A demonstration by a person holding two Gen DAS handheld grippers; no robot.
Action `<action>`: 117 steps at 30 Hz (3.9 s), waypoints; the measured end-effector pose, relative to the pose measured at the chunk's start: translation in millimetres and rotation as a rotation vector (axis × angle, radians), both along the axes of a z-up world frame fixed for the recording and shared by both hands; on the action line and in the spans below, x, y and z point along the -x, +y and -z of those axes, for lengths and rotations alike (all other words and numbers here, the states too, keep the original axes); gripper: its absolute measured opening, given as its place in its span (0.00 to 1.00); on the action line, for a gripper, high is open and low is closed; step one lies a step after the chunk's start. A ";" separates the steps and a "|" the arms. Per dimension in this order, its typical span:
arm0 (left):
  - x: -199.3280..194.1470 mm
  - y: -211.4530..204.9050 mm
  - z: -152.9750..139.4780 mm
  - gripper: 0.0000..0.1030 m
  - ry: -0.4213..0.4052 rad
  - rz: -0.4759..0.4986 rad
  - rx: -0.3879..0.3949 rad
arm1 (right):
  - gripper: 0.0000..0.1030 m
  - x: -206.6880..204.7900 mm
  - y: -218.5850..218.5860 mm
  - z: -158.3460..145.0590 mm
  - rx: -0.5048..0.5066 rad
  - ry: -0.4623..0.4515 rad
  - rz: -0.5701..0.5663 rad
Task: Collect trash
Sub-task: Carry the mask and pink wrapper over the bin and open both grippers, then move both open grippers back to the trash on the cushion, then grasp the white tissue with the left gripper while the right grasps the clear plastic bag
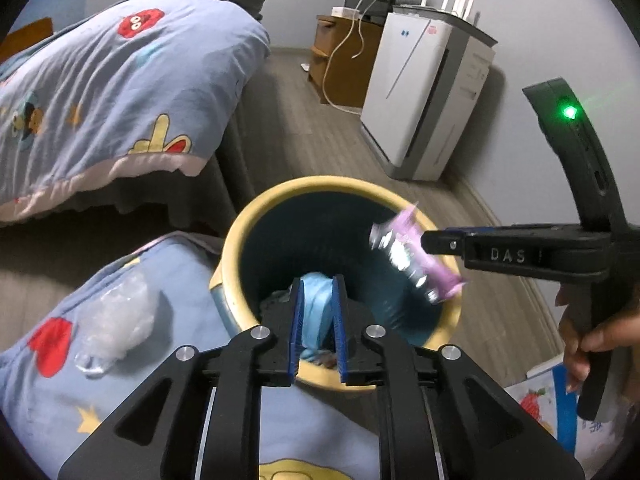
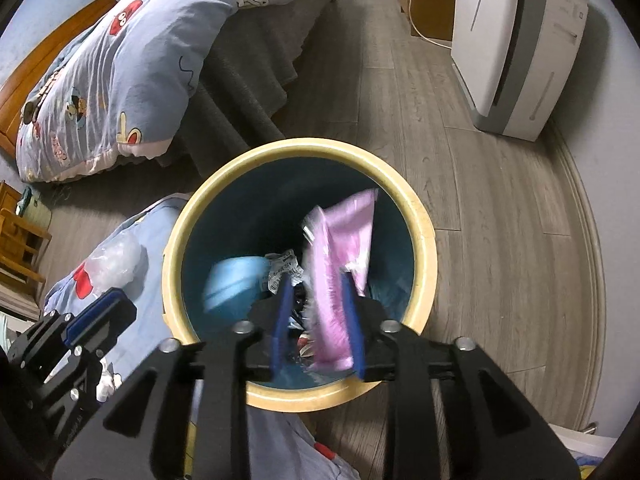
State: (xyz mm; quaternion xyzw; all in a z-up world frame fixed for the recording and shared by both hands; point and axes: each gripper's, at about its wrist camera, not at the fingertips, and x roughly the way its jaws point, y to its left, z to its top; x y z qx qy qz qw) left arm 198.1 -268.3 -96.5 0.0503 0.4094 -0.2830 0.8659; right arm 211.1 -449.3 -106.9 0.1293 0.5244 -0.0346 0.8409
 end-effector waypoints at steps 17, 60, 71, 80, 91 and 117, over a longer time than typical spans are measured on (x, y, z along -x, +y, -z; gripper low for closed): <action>23.3 64.5 -46.3 0.91 -0.119 -0.171 -0.053 | 0.94 17.2 18.4 -37.8 0.094 -0.103 -0.013; 122.6 328.6 -43.8 0.95 -0.027 -0.570 -0.131 | 0.94 65.1 212.4 -63.0 0.038 -0.136 -0.061; 77.0 279.9 17.4 0.95 0.083 -0.434 -0.227 | 0.94 9.1 240.0 -22.9 0.025 -0.031 -0.153; 59.8 229.8 49.6 0.94 0.131 -0.317 -0.221 | 0.89 -24.6 225.4 5.3 0.031 0.029 -0.158; 38.8 206.8 71.8 0.66 0.226 -0.219 -0.203 | 0.79 -50.2 214.2 22.7 -0.029 0.059 -0.152; -1.0 211.4 44.6 0.04 0.183 -0.261 -0.103 | 0.10 -97.8 229.2 54.8 -0.186 0.064 -0.202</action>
